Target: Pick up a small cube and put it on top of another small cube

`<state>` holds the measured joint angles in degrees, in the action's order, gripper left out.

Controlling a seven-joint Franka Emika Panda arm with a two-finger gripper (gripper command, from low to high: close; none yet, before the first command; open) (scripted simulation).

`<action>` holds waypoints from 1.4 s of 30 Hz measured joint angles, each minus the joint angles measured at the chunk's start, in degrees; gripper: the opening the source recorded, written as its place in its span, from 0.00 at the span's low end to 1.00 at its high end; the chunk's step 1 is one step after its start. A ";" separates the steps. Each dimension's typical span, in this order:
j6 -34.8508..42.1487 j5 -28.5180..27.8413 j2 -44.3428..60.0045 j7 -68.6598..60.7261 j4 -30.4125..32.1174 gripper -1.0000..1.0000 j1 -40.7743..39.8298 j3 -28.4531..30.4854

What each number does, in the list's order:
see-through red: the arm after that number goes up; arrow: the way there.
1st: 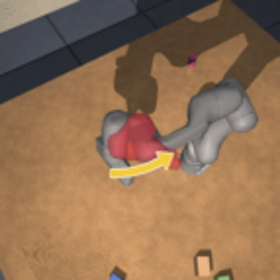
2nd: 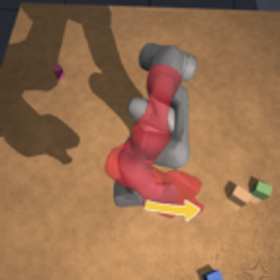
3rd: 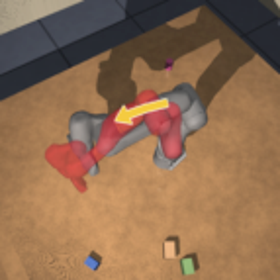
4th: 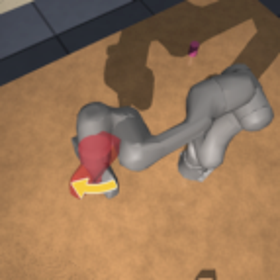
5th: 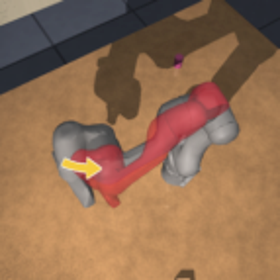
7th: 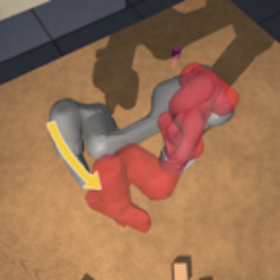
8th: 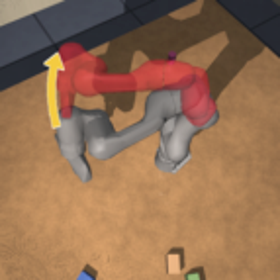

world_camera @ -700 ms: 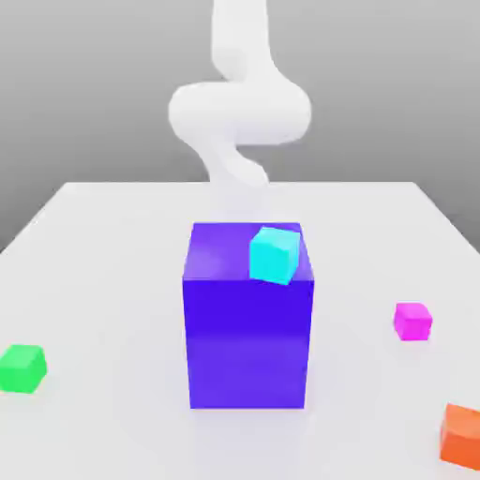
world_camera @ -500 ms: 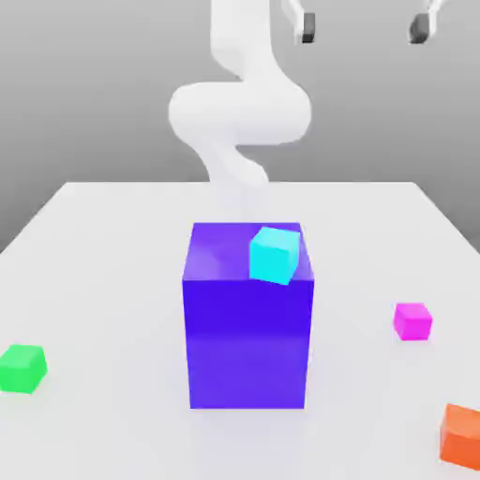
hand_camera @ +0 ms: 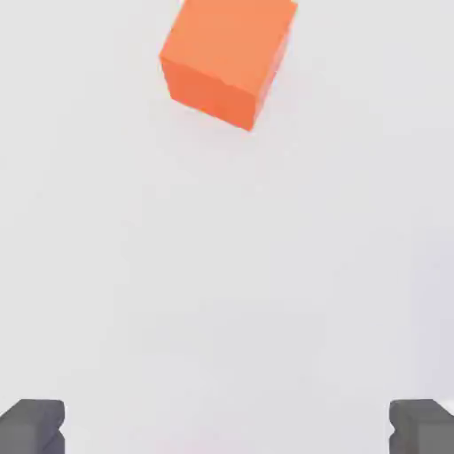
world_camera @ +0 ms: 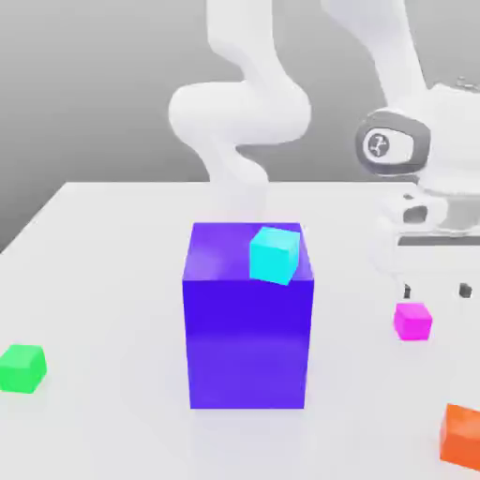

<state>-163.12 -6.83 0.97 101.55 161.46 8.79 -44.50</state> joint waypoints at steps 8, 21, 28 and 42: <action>-5.07 -16.39 8.86 14.21 -1.61 0.50 8.73 11.31; -10.78 -32.92 17.43 26.70 -4.29 0.00 24.85 31.32; -8.59 -26.27 13.98 21.71 -3.27 0.00 19.02 23.88; -0.40 4.50 0.76 -2.07 -1.86 0.00 6.10 7.80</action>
<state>-163.52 -2.33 1.73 99.49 159.61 14.89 -36.70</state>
